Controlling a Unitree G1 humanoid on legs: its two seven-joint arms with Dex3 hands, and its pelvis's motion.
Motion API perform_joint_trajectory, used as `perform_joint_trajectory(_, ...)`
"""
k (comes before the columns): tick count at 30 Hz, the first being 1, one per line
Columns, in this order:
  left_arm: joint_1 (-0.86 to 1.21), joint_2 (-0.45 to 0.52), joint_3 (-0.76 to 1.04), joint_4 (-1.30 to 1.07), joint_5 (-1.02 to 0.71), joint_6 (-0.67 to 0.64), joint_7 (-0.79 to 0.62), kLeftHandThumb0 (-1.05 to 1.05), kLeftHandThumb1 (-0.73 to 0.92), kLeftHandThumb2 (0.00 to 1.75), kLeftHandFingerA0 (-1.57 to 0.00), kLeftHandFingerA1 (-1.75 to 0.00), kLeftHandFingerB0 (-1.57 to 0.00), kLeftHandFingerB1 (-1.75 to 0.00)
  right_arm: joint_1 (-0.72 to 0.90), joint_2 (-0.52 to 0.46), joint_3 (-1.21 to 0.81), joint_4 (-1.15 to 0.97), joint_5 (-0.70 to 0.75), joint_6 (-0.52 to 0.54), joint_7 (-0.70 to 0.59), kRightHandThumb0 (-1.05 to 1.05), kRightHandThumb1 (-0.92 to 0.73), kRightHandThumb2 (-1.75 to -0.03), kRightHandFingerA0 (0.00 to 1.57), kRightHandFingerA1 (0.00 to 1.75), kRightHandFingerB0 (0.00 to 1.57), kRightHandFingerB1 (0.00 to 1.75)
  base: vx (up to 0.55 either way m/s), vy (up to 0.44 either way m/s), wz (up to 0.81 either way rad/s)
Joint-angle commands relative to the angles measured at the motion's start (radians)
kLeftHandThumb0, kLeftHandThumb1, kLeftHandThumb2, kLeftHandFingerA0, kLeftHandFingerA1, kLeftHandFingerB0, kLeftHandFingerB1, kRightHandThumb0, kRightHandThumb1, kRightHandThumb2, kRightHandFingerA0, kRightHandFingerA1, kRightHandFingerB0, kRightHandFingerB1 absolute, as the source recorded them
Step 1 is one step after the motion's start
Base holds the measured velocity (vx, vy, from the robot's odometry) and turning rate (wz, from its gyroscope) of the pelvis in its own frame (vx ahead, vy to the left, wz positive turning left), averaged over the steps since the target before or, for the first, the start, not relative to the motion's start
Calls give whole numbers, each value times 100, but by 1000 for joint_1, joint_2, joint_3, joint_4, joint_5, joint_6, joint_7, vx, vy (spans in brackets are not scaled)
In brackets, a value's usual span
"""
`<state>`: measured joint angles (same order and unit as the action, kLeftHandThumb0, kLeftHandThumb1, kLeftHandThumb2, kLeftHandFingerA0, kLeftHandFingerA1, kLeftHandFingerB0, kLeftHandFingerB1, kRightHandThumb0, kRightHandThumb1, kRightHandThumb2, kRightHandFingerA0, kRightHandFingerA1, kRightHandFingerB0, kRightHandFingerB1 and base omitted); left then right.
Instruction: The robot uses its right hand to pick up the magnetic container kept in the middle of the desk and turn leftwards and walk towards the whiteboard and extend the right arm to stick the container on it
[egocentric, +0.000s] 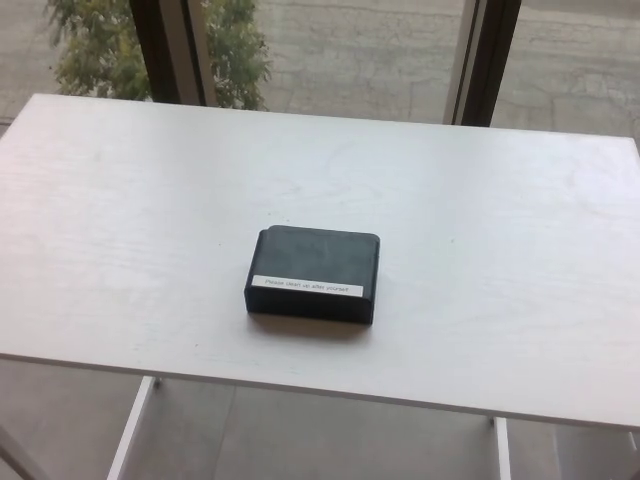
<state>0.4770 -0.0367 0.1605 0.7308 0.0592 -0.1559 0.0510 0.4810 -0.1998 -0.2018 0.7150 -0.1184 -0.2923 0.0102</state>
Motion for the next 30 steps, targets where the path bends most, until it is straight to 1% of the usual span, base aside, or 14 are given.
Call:
perform_joint_trajectory(1,55,-32,70,-74,-48,-339,97,12,59,117,-94,-96,-89,-91,48,-3,-66,-61,61,-216,-56,-4,-63,-91,96,71,79,51,0,0,0)
perform_joint_trajectory(8,3,-19,106,-64,-54,-310,95,15,57,116,-97,-97,-89,-91,31,2,-87,-68,61,-238,-63,-4,-66,-88,95,73,76,51,0,0,0)
perform_joint_trajectory(9,-15,2,118,-96,-55,-281,93,11,57,114,-98,-97,-89,-91,14,12,-103,-79,54,-250,-110,-5,-66,-88,97,73,66,49,0,0,0)
perform_joint_trajectory(10,-22,11,124,-109,-55,-270,92,11,57,114,-98,-97,-89,-91,7,16,-111,-83,50,-256,-130,-5,-66,-88,97,73,66,49,0,0,0)
perform_joint_trajectory(11,-22,18,124,-138,-44,-258,99,10,58,114,-95,-95,-86,-89,1,20,-129,-81,70,-287,-131,-9,-71,-79,91,67,58,45,0,0,0)
perform_joint_trajectory(12,-22,21,126,-151,-38,-252,101,10,58,114,-95,-95,-86,-89,-1,21,-138,-79,77,-302,-131,-9,-71,-79,91,67,58,45,0,0,0)
perform_joint_trajectory(13,-36,33,139,-203,-53,-218,89,12,56,112,-94,-96,-87,-90,-6,30,-164,-131,110,-298,-129,-10,-76,-75,82,58,47,39,0,0,0)
perform_joint_trajectory(14,-49,44,152,-240,-59,-194,89,12,56,113,-95,-95,-87,-90,-16,34,-185,-163,126,-316,-132,-8,-76,-71,79,52,45,37,0,0,0)
perform_joint_trajectory(17,-53,47,168,-314,-60,-150,98,12,57,114,-94,-95,-89,-91,-50,29,-213,-181,124,-364,-145,-9,-76,-69,82,52,46,37,0,0,0)
perform_joint_trajectory(23,-110,84,222,-338,-101,-125,73,11,54,112,-98,-97,-90,-92,-108,34,-260,-364,128,-321,-165,-14,-79,-66,81,49,44,35,0,0,0)
perform_joint_trajectory(27,-127,90,235,-365,-102,-91,88,9,53,110,-96,-95,-89,-91,-156,16,-264,-428,132,-340,-142,-14,-79,-65,83,48,45,35,0,0,0)
perform_joint_trajectory(28,-128,88,238,-376,-110,-84,85,11,58,91,-101,-92,-93,-88,-179,12,-259,-450,148,-346,-130,-10,-75,-65,83,49,48,38,0,0,0)
perform_joint_trajectory(29,-129,85,242,-391,-119,-74,82,11,58,91,-101,-92,-93,-88,-207,8,-254,-478,168,-353,-115,-10,-75,-65,83,49,48,38,0,0,0)
perform_joint_trajectory(30,-129,84,242,-389,-122,-86,75,11,51,109,-98,-97,-90,-92,-224,5,-241,-546,171,-311,-108,-12,-73,-63,84,48,49,37,0,0,0)
